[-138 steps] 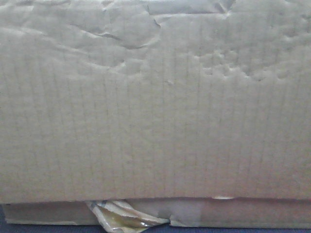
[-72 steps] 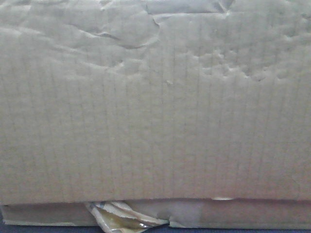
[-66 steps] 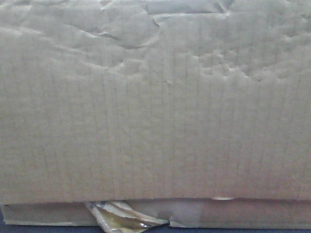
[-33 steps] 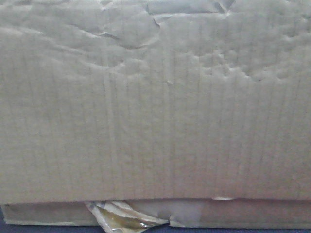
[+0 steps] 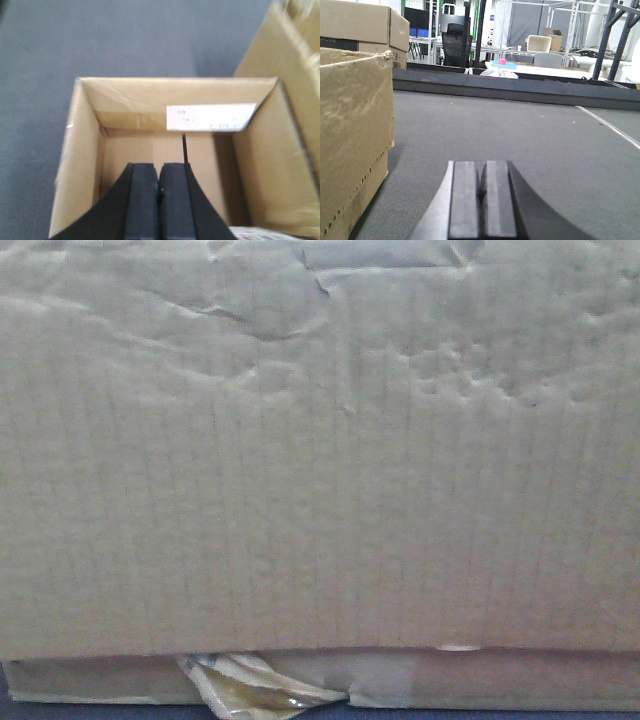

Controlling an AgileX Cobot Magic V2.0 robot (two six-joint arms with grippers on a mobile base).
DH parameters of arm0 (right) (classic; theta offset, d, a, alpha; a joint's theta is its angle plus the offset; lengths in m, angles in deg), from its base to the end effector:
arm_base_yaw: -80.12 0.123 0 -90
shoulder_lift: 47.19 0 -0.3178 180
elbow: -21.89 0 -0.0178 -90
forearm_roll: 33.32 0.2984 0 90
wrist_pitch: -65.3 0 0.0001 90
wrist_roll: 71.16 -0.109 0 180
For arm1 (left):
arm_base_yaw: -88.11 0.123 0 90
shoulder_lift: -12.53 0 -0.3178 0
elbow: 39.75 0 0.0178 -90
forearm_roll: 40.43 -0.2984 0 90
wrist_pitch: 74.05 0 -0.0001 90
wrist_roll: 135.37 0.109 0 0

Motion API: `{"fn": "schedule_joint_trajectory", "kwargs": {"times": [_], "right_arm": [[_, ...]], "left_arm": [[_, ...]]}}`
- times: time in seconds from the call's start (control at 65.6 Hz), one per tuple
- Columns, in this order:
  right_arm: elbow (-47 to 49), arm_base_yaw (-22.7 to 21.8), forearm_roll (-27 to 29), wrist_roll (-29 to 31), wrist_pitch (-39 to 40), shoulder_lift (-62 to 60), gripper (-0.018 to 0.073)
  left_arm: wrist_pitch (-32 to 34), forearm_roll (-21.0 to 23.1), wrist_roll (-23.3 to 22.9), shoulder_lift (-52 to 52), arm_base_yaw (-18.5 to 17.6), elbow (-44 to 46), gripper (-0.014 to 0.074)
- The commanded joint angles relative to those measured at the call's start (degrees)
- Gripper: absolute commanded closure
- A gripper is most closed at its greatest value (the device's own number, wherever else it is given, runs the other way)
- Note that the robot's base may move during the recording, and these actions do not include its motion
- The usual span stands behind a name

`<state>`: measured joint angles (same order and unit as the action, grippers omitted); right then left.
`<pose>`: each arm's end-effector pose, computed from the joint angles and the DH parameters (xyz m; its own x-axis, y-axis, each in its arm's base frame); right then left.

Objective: Stack two boxes on right shelf middle

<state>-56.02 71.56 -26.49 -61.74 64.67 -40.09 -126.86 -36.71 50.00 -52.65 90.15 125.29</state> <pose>0.0881 -0.0131 0.2142 0.0685 -0.0560 -0.9961 0.1508 0.9875 -0.0452 0.2373 0.0028 0.4059 -0.6791 0.0302 -0.7335 0.0393 0.9992 0.0047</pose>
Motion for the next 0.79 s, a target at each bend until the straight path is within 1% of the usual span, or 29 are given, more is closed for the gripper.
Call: {"fn": "schedule_joint_trajectory", "kwargs": {"times": [0.0, 0.061, 0.168, 0.259, 0.335, 0.427, 0.579, 0.655, 0.686, 0.716, 0.777], "right_arm": [[-0.11, -0.35, -0.37, 0.09, 1.05, -0.12, 0.0722], [-0.11, -0.35, -0.37, 0.09, 1.05, -0.12, 0.0722], [-0.11, -0.35, -0.37, 0.09, 1.05, -0.12, 0.0722], [-0.11, -0.35, -0.37, 0.09, 1.05, -0.12, 0.0722], [-0.11, -0.35, -0.37, 0.09, 1.05, -0.12, 0.0722], [-0.11, -0.35, -0.37, 0.09, 1.05, -0.12, 0.0722], [-0.11, -0.35, -0.37, 0.09, 1.05, -0.12, 0.0722], [-0.11, -0.35, -0.37, 0.09, 1.05, -0.12, 0.0722], [-0.11, -0.35, -0.37, 0.09, 1.05, -0.12, 0.0722], [-0.11, -0.35, -0.37, 0.09, 1.05, -0.12, 0.0722], [-0.11, -0.35, -0.37, 0.09, 1.05, -0.12, 0.0722]], "left_arm": [[-4.48, 0.92, 2.69, -6.32, -0.40, 5.13, 0.0692], [-5.79, 0.92, 3.80, -10.12, -0.40, 8.22, 0.0692], [-6.00, 0.81, 4.99, -14.19, -0.40, 11.57, 0.0692], [-6.61, 0.25, 5.11, -15.75, 0.95, 12.38, 0.0692], [-7.65, -0.43, 5.83, -15.89, 2.94, 12.38, 0.0692], [-8.26, -0.43, 9.16, -15.89, 6.21, 12.38, 0.0692], [-6.92, -0.43, 9.40, -15.89, 10.83, 12.38, 0.0692], [-5.67, -0.43, 9.40, -15.89, 11.70, 12.38, 0.0692], [-5.69, -0.70, 9.40, -15.99, 11.91, 12.38, 0.0682], [-5.79, -1.11, 9.40, -15.99, 12.05, 12.38, 0.0652], [-6.20, -1.53, 9.40, -16.26, 12.05, 12.38, 0.0571]]}}
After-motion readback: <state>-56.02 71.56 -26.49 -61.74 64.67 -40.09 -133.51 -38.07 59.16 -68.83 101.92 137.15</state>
